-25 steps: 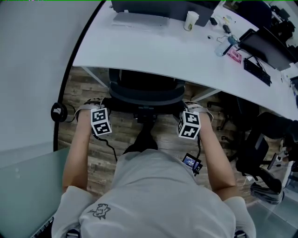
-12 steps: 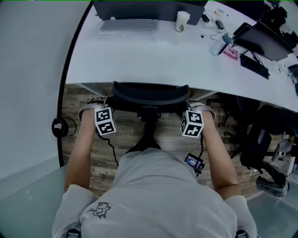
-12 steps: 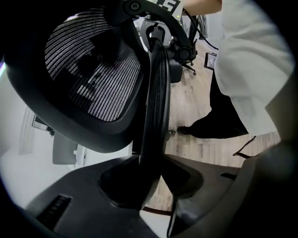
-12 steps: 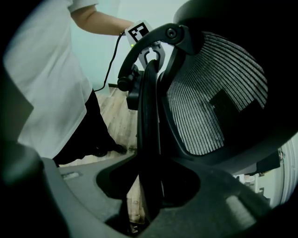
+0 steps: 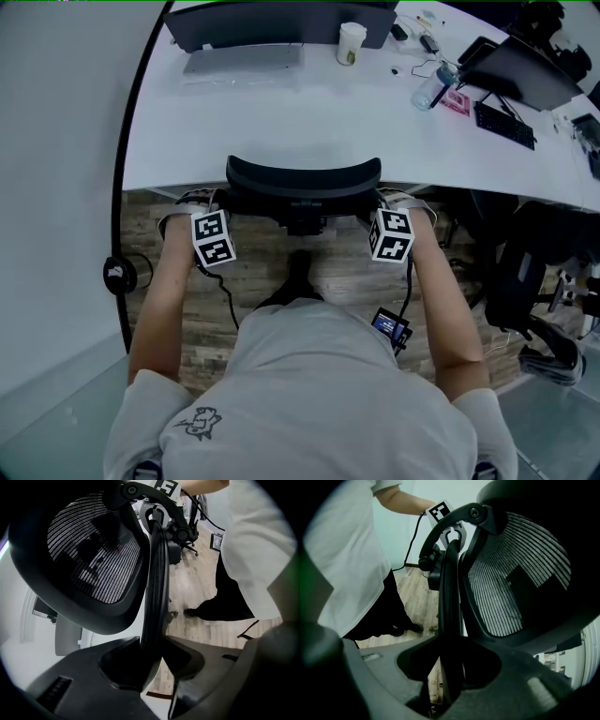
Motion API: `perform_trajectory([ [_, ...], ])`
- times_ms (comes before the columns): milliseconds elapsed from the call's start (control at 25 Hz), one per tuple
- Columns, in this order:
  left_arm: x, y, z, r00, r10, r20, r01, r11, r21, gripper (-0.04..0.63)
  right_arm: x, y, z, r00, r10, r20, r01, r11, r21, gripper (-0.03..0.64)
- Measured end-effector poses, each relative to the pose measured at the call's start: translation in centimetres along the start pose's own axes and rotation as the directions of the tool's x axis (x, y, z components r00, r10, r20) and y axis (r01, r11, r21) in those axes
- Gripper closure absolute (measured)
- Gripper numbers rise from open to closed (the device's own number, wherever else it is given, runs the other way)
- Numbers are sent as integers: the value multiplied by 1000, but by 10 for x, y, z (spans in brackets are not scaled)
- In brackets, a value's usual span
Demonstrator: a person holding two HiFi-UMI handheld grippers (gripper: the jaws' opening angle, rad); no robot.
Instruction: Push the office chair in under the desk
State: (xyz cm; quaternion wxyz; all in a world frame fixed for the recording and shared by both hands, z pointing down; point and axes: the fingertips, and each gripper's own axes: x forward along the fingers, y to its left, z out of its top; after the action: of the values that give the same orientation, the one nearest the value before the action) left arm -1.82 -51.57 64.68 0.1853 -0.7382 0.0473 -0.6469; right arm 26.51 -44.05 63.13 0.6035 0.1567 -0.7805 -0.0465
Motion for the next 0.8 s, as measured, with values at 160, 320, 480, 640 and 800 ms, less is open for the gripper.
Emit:
perform_trajectory([
  [160,2,7,3,1000,1,3,-1,1000,4,454,0,-7,-3,1000,5,1,-5,1000,2,485],
  [320,2,9,6,1000,5,0,-5,1000,4,454,-1,-9,-4,1000,0,5,0,1000,1,483],
  [480,3,11,8,1000,12,6,-12,1000,5,453,-1,-10,-7,1000,-8,18,7,1000,10,474],
  [640,0,12,10,998,60,24,-60,998,-5,441,-4,-9,-11,999,-37,15,37,999,13,448],
  [800,-18,16,12,989,140,52,-138,990,-37,428,-22,-10,-14,996,-76,34,75,997,32,431],
])
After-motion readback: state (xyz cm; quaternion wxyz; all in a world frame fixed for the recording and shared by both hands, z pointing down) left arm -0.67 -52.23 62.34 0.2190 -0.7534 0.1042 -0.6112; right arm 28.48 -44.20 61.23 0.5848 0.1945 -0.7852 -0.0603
